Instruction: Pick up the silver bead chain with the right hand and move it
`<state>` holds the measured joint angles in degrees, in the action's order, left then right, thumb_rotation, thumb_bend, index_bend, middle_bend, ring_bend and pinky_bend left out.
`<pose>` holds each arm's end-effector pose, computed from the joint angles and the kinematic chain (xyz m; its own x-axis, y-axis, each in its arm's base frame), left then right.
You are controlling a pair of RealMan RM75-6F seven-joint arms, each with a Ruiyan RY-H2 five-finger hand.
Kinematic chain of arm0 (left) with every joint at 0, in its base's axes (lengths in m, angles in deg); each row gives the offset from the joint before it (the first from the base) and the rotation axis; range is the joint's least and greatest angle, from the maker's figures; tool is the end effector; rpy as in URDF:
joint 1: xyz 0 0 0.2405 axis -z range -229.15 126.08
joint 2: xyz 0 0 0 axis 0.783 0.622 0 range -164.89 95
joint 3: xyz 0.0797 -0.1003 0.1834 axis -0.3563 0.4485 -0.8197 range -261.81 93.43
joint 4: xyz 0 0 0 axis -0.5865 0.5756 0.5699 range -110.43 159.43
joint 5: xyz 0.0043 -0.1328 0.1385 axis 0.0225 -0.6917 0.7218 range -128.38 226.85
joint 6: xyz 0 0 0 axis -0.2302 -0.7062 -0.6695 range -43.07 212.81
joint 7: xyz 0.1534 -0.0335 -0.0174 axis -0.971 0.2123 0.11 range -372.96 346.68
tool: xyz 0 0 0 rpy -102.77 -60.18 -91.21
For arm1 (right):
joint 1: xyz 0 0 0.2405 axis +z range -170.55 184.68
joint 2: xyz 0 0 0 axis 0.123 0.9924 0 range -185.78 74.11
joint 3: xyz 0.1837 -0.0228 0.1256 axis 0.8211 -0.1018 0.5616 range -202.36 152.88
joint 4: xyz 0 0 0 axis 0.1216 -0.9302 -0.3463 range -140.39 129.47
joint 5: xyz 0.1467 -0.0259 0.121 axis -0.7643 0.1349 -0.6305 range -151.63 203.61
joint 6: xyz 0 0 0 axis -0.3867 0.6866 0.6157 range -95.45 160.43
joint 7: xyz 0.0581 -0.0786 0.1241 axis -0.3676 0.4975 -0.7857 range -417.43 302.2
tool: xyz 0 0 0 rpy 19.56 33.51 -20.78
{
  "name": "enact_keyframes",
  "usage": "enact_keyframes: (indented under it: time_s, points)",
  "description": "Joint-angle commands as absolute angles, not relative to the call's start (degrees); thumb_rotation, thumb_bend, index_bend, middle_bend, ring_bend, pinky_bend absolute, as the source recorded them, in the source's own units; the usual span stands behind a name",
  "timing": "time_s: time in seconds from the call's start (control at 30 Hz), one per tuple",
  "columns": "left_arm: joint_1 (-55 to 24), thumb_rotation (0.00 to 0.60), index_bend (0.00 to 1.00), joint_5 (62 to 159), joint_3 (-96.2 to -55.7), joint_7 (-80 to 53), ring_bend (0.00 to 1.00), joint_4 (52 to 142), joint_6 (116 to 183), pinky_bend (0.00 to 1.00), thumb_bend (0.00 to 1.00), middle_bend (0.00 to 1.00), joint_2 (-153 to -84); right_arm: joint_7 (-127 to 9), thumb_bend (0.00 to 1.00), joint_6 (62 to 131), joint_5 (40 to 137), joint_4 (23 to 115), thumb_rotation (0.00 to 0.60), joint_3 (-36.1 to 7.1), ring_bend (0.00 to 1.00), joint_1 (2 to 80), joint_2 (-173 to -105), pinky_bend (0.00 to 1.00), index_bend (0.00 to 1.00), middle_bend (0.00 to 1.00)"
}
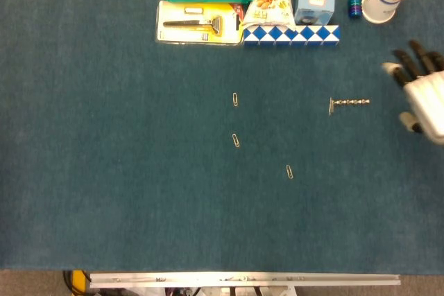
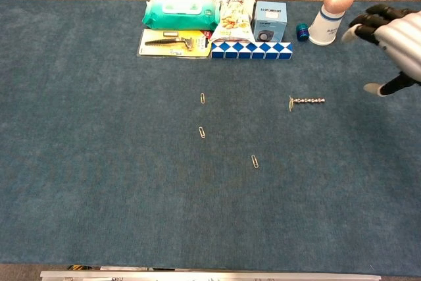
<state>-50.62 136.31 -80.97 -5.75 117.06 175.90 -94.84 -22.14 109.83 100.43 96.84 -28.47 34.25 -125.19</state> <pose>-0.2809 0.1727 0.1966 0.3428 -0.0851 0.9355 0.9394 0.0234 -0.3421 -0.1938 -0.2494 0.0927 0.7208 -0.0618 0.6904 -0.6782 -0.2684 0.6841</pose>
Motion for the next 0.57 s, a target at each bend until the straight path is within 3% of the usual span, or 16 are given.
enact_keyframes:
  time_s: [0.03, 0.27, 0.57]
  points:
    - [-50.56, 0.6, 0.31, 136.27, -80.92, -6.08, 0.24, 117.16, 175.85, 0.44, 0.02, 0.23, -94.94, -25.53, 0.13, 114.49, 103.14, 98.81, 0.6, -29.67, 0.07, 30.04, -122.1, 0.22, 0.3, 0.18]
    - [-50.25, 0.6, 0.31, 135.63, -80.97, -7.89, 0.24, 117.4, 174.9, 0.44, 0.03, 0.23, -95.37, -33.3, 0.13, 119.3, 103.34, 96.15, 0.6, -30.03, 0.07, 23.22, -121.96, 0.22, 0.3, 0.18]
    - [-49.13, 0.6, 0.31, 135.13, -80.94, -9.28, 0.24, 117.35, 172.83, 0.44, 0.03, 0.23, -96.24, -42.48, 0.13, 120.12, 105.77, 92.34, 0.6, -30.11, 0.07, 18.76, -121.94, 0.22, 0.3, 0.18]
